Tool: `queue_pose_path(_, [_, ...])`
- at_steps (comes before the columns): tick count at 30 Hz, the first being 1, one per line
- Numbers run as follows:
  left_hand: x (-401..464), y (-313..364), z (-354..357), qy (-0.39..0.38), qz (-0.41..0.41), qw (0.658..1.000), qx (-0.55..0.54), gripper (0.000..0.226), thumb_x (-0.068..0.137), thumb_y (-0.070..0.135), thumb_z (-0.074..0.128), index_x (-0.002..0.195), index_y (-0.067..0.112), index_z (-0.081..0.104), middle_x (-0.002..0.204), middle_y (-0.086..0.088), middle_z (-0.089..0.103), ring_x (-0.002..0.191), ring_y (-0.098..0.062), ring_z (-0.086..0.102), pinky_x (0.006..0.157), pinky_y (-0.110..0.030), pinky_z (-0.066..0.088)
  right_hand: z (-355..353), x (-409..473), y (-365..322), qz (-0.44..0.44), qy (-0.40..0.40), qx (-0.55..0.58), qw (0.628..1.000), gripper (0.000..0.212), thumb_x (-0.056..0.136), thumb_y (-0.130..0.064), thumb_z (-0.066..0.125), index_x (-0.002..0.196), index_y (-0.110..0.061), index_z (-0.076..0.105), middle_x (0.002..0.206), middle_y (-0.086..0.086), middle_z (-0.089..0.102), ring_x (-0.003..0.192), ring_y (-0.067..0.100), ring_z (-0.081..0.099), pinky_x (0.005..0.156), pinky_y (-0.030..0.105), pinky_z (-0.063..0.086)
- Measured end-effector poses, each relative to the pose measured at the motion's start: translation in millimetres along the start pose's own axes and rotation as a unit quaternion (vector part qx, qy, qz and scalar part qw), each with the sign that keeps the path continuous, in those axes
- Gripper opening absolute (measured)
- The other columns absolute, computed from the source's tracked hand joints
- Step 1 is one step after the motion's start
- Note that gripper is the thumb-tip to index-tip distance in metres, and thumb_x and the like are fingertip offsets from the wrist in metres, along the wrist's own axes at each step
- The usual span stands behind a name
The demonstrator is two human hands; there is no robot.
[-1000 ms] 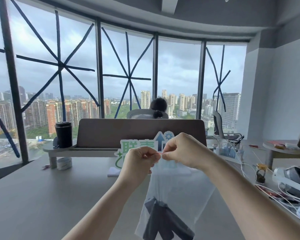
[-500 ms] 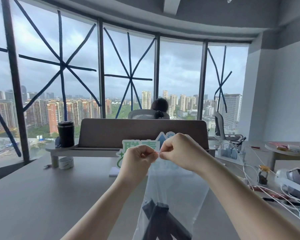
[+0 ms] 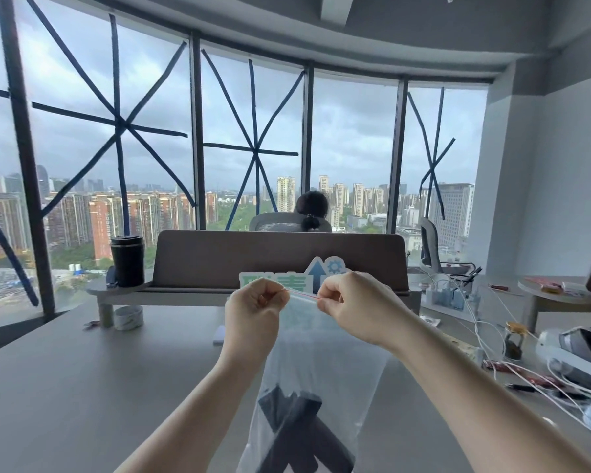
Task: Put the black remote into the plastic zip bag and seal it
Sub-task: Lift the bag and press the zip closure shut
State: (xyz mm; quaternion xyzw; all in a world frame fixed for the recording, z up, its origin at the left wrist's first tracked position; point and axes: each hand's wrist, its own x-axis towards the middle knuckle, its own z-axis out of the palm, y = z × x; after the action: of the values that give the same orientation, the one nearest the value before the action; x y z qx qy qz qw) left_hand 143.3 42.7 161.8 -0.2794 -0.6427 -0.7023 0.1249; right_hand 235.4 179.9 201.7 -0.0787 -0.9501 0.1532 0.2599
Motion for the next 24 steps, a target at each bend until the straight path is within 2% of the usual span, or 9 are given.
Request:
queue_pose_path(3, [6.1,-0.4,-11.0,0.034,0.006,0.999,0.006,0.015,0.079,0.001,0.065,0.066,0.009,0.067,0.053,0.008,0.056,0.047,-0.001,0.042,0.047,-0.010,0.035,-2.5,-5.3,9.4,0.010,0.006,-0.018,1.000,0.015,0.090,-0.034,0.058,0.078,-0.027,0.064,0.084,-0.009,0.067,0.085,0.018,0.061,0.072,0.033,0.045])
queue_pose_path(5, [10.3,-1.1,-19.5,0.053,0.015,0.998,0.013,0.012,0.080,0.002,0.065,0.069,0.007,0.068,0.060,-0.002,0.058,0.053,-0.006,0.045,0.048,-0.011,0.036,-3.8,-9.4,13.5,0.015,0.017,-0.031,0.999,0.016,0.091,-0.034,0.058,0.081,-0.024,0.065,0.087,-0.008,0.069,0.085,0.019,0.062,0.074,0.034,0.048])
queue_pose_path(8, [14.8,-3.0,-31.4,0.070,0.023,0.997,0.018,0.011,0.080,0.002,0.065,0.070,0.006,0.067,0.064,-0.009,0.057,0.058,-0.015,0.045,0.047,-0.013,0.036,-4.3,-15.6,16.3,0.012,0.026,-0.045,0.999,0.017,0.092,-0.035,0.056,0.086,-0.023,0.065,0.089,-0.006,0.071,0.085,0.022,0.063,0.077,0.035,0.051])
queue_pose_path(12, [20.4,-4.9,-44.6,0.086,0.003,0.996,0.011,0.015,0.079,0.004,0.065,0.066,0.011,0.067,0.057,-0.003,0.053,0.052,-0.014,0.040,0.053,-0.027,0.036,-4.6,-19.9,16.9,-0.003,0.028,-0.060,0.998,0.016,0.095,-0.035,0.053,0.084,-0.025,0.061,0.085,-0.009,0.064,0.083,0.020,0.060,0.074,0.033,0.045])
queue_pose_path(18, [28.4,-9.7,-64.3,0.098,0.000,0.995,0.005,0.012,0.080,0.004,0.065,0.069,0.009,0.068,0.058,-0.004,0.051,0.054,-0.018,0.040,0.060,-0.031,0.036,-3.8,-24.5,15.7,-0.011,0.017,-0.078,0.997,0.019,0.096,-0.035,0.051,0.078,-0.029,0.051,0.086,-0.012,0.059,0.079,0.017,0.053,0.074,0.033,0.045])
queue_pose_path(24, [34.8,-19.9,-81.4,0.114,-0.008,0.993,-0.007,0.014,0.079,0.007,0.067,0.066,0.013,0.069,0.044,0.014,0.053,0.054,-0.017,0.040,0.063,-0.033,0.036,-4.7,-28.6,6.0,-0.014,0.031,-0.083,0.996,0.019,0.096,-0.035,0.050,0.079,-0.028,0.053,0.085,-0.013,0.057,0.082,0.017,0.055,0.074,0.033,0.044])
